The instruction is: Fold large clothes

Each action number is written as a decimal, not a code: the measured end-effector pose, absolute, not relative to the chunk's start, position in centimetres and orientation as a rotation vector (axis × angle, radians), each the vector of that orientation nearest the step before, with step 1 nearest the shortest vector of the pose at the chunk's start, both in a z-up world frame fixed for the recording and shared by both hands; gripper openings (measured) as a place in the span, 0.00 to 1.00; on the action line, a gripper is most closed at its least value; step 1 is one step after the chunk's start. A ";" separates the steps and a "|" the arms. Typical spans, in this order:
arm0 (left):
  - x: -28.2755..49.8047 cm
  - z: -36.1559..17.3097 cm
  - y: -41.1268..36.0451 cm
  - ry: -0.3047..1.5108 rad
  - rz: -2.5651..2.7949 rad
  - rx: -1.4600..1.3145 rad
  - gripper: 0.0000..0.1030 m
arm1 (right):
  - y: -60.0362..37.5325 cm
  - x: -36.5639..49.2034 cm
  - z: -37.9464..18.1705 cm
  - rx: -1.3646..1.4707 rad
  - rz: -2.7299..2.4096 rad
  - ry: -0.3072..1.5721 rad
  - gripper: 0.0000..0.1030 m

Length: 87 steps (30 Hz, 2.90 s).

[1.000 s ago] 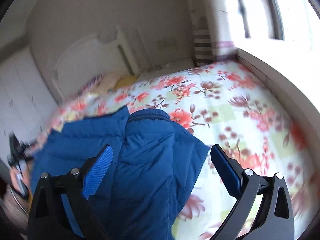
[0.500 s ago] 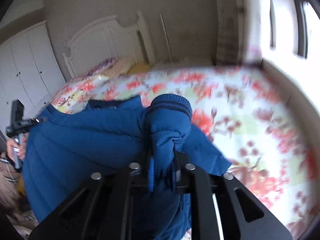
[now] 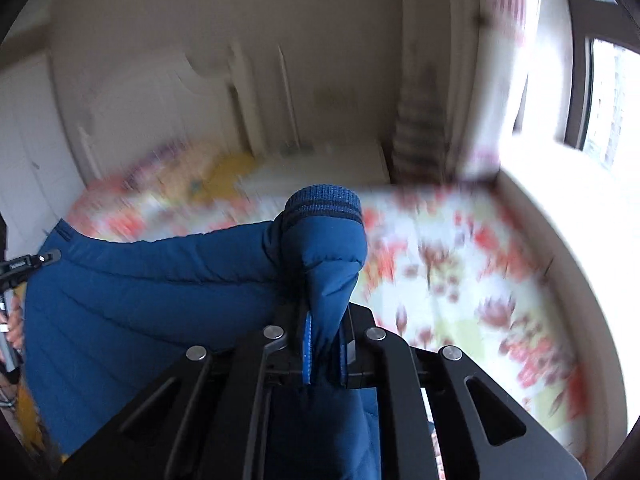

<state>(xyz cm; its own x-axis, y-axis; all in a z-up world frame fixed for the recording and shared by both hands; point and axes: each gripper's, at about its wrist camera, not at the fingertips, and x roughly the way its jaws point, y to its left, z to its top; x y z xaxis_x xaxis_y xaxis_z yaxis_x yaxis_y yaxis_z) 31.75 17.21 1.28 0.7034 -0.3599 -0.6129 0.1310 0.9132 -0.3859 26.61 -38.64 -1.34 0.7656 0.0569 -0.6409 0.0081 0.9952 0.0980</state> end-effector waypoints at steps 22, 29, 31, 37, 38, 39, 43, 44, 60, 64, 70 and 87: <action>23.6 -3.1 23.4 0.717 -0.276 -0.424 0.98 | -46.2 17.6 -6.2 0.380 0.153 0.758 0.67; 10.6 -7.5 26.2 0.739 -0.349 -0.469 0.98 | -47.7 5.4 -9.3 0.439 0.179 0.654 0.96; 9.0 -8.8 25.6 0.750 -0.341 -0.467 0.98 | -47.1 3.9 -9.8 0.431 0.211 0.643 0.96; 8.1 -10.1 21.6 0.764 -0.382 -0.349 0.98 | -44.3 3.7 -11.2 0.367 0.259 0.664 0.90; 8.3 -10.3 20.9 0.769 -0.388 -0.325 0.98 | -43.7 3.7 -11.3 0.350 0.270 0.655 0.81; 8.5 -10.3 20.4 0.770 -0.370 -0.304 0.98 | -43.3 3.8 -11.3 0.337 0.278 0.648 0.78; 9.6 -9.7 19.9 0.734 -0.365 -0.308 0.97 | -42.4 3.8 -11.5 0.321 0.278 0.601 0.60; 9.6 -9.5 20.1 0.716 -0.365 -0.323 0.95 | -42.3 3.7 -11.5 0.314 0.279 0.586 0.51; 4.6 -7.3 21.8 0.679 -0.366 -0.291 0.29 | -42.1 0.4 -10.1 0.223 0.392 0.581 0.27; 4.8 -8.6 23.2 0.706 -0.283 -0.348 0.67 | -45.2 1.1 -10.3 0.324 0.277 0.599 0.57; 3.6 -2.1 22.1 0.468 -0.092 -0.145 0.98 | -44.9 1.1 -3.8 0.213 0.101 0.473 0.72; 25.5 1.9 3.1 0.662 -0.158 0.193 0.98 | -23.5 26.4 0.9 -0.030 0.182 0.684 0.90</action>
